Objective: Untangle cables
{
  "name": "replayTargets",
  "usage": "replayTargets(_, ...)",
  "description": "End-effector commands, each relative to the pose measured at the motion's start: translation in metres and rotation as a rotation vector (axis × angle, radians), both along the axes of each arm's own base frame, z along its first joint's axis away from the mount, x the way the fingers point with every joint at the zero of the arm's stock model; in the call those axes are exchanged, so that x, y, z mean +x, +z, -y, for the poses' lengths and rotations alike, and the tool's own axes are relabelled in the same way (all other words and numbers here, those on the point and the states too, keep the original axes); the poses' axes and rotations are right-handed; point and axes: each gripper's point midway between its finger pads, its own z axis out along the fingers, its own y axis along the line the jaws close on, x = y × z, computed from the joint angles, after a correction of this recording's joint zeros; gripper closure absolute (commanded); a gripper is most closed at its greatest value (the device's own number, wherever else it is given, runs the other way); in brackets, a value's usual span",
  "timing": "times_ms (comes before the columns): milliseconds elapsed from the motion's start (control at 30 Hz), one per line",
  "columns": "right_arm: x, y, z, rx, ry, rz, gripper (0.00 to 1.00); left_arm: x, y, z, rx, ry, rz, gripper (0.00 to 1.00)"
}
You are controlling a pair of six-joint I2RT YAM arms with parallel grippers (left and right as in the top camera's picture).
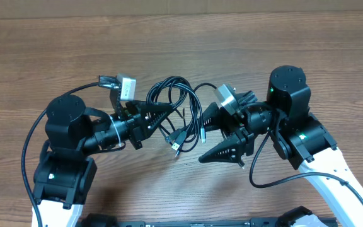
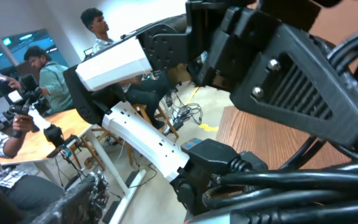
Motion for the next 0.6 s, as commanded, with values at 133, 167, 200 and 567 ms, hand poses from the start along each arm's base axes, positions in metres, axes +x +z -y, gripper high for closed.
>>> replayTargets(133, -0.004, 0.010, 0.001, 0.036, 0.022, 0.072, 0.30, 0.001, -0.005, 0.016, 0.009, -0.038, -0.029, 0.96)
replayTargets(167, -0.004, 0.010, 0.001, 0.036, 0.020, 0.073, 0.30, 0.001, -0.007, 0.018, 0.012, -0.039, -0.033, 0.96)
replayTargets(200, -0.003, 0.010, 0.001, 0.035, 0.015, 0.073, 0.30, 0.002, -0.007, 0.020, 0.013, -0.044, -0.030, 0.96)
replayTargets(567, 0.019, 0.007, -0.006, -0.001, -0.116, 0.031, 0.27, 0.013, -0.009, 0.022, 0.023, 0.011, -0.027, 0.96)
